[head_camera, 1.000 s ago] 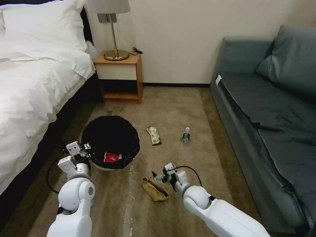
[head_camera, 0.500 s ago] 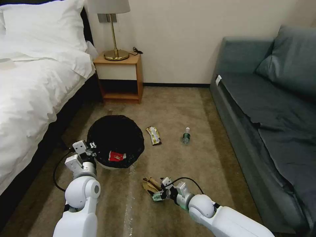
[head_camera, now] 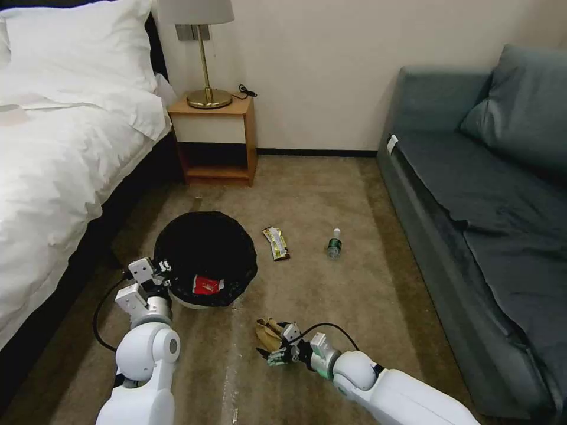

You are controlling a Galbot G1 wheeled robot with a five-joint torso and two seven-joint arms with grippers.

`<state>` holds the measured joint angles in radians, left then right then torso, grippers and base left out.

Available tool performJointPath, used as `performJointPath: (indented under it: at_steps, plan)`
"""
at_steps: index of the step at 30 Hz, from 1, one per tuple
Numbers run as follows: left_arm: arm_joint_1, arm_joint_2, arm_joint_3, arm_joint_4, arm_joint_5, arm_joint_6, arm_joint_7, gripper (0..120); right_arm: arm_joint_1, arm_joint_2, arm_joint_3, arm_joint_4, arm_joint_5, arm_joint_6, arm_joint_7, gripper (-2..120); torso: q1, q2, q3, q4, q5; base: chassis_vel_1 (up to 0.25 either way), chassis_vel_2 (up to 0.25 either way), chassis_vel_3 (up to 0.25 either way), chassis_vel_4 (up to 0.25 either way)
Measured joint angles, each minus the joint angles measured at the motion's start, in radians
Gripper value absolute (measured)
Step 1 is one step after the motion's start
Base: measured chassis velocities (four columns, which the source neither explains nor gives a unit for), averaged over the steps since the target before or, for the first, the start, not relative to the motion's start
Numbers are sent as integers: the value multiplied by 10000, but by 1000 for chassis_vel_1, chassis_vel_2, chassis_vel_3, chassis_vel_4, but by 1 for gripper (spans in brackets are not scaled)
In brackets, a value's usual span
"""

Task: Pick up the trash bin, then pick up the garbage on the floor and place it into the trash bin.

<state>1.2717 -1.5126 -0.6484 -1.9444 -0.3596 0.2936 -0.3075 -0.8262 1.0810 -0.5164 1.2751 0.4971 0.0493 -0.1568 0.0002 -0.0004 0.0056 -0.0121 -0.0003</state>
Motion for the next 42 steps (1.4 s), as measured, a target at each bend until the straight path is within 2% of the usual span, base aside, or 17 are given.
performJointPath:
  at_steps: [19,21,23,24,26,28,30,31,33,36,37,39,42]
  plan:
    - [98,-23,-87,-98,26,-31,-14,4,-204,1017,660,-2278,-505,851,-316,100,0,0,0,1,1,0,0,0,0]
    - [99,-22,-107,-99,26,-37,-15,4,-238,1032,681,-2390,-513,925,-337,96,0,0,0,1,1,0,0,0,0]
    - [99,-17,-140,-99,27,-51,-15,4,-307,1028,712,-2496,-512,1048,-342,87,0,0,0,0,0,0,0,0,0]
    - [99,-17,-140,-99,27,-51,-15,4,-307,1028,712,-2496,-512,1048,-342,87,0,0,0,0,0,0,0,0,0]
    - [87,-16,-157,-91,24,-68,-14,4,-374,975,727,-2528,-517,1136,-343,74,-1,0,0,0,0,0,0,0,0]
    - [82,-17,-157,-90,23,-68,-14,4,-382,967,732,-2531,-518,1148,-343,73,0,0,0,0,0,0,0,0,0]
    - [47,-22,-159,-55,20,-77,-12,4,-384,971,759,-2553,-569,1170,-360,59,-1,0,0,0,1,0,0,0,0]
    - [47,-22,-159,-55,20,-77,-12,4,-384,971,759,-2553,-569,1170,-360,59,-1,0,0,0,1,0,0,0,0]
    - [27,-24,-163,-17,24,-103,-24,4,-316,1028,780,-2585,-583,1195,-369,48,0,0,0,0,0,0,0,0,0]
    - [19,-31,-163,-16,27,-109,-28,4,-270,1055,786,-2587,-581,1203,-370,44,0,0,0,0,1,0,0,0,0]
    - [13,-40,-151,-16,28,-112,-30,4,-224,1068,793,-2598,-582,1213,-369,36,0,0,0,2,1,0,0,0,0]
    - [-13,-57,-150,-6,28,-132,-35,4,-221,1052,794,-2600,-606,1251,-365,28,0,-1,0,0,1,0,0,0,0]
    - [-21,-58,-168,5,28,-154,-47,4,-245,1028,799,-2584,-613,1269,-360,21,0,-1,0,0,1,0,0,0,0]
